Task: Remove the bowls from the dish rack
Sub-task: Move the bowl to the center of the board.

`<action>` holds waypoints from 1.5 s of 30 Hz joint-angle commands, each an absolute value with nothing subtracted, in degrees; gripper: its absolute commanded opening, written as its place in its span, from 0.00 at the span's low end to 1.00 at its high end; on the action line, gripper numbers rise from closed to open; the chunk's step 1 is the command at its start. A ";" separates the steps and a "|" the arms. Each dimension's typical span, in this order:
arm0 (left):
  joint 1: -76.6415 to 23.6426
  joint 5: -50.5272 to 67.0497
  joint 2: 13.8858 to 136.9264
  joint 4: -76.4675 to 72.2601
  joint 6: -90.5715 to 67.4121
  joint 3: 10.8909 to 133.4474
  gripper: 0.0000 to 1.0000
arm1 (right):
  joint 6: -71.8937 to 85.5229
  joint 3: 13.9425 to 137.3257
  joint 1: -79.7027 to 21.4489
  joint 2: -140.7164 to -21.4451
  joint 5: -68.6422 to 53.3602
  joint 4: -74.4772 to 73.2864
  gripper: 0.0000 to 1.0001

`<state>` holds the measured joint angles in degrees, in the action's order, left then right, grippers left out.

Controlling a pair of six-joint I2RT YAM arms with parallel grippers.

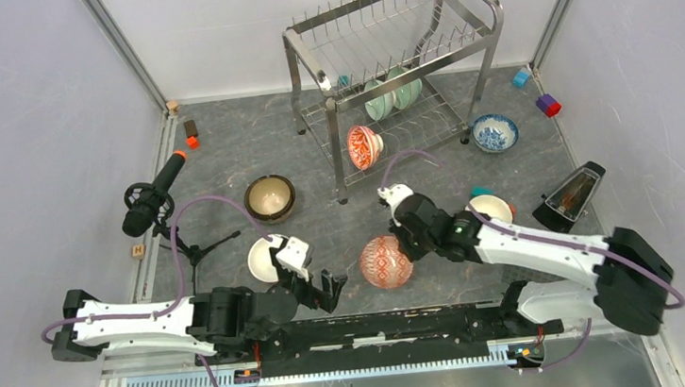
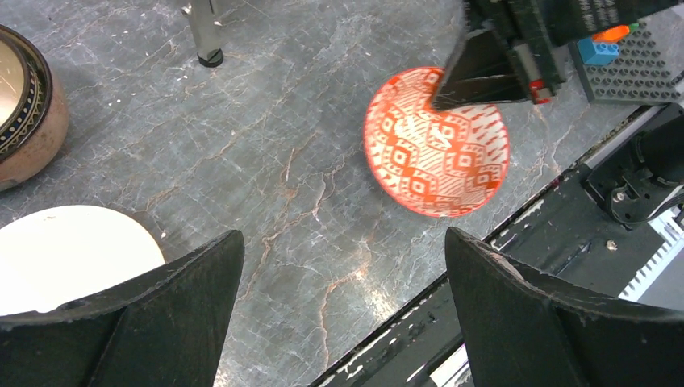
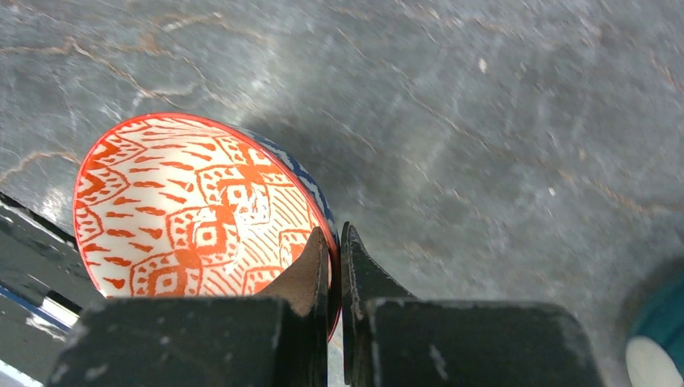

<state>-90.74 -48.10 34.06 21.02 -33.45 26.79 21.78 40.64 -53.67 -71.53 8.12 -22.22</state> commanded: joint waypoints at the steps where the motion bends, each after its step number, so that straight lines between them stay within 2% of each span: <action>1: -90.95 -51.54 33.89 19.80 -36.75 26.54 1.00 | 24.18 35.80 -51.94 -63.15 10.23 -25.79 0.00; 9: -90.92 -54.00 38.26 18.46 -37.35 27.25 1.00 | 27.34 27.70 -46.88 -53.18 9.32 -29.78 0.00; 18: -90.97 -55.28 43.19 18.04 -36.49 29.30 1.00 | 28.67 24.80 -40.87 -45.93 10.13 -35.31 0.00; 26: -90.86 -56.48 45.55 15.97 -34.90 29.74 1.00 | 29.96 23.68 -39.87 -42.88 8.86 -37.72 0.00; 27: -90.83 -56.66 45.89 15.98 -34.78 29.83 1.00 | 30.27 23.46 -39.89 -42.66 8.63 -37.66 0.04; 31: -90.69 -57.60 46.74 16.13 -33.89 30.60 1.00 | 30.87 23.34 -39.90 -41.89 8.70 -37.74 0.36; 33: -90.40 -57.95 47.04 16.14 -33.08 31.21 1.00 | 31.27 23.92 -39.83 -41.38 8.62 -37.78 0.47; 39: -88.10 -60.00 46.61 16.08 -29.80 34.28 1.00 | 30.03 30.50 -39.89 -40.35 8.46 -39.60 0.70; 42: -83.89 -58.53 45.00 14.83 -29.04 35.31 1.00 | 28.43 35.02 -39.88 -40.31 7.78 -38.80 0.74; 45: -74.50 -50.64 42.77 11.89 -28.65 35.96 1.00 | 27.31 35.88 -39.90 -38.80 6.31 -33.13 0.74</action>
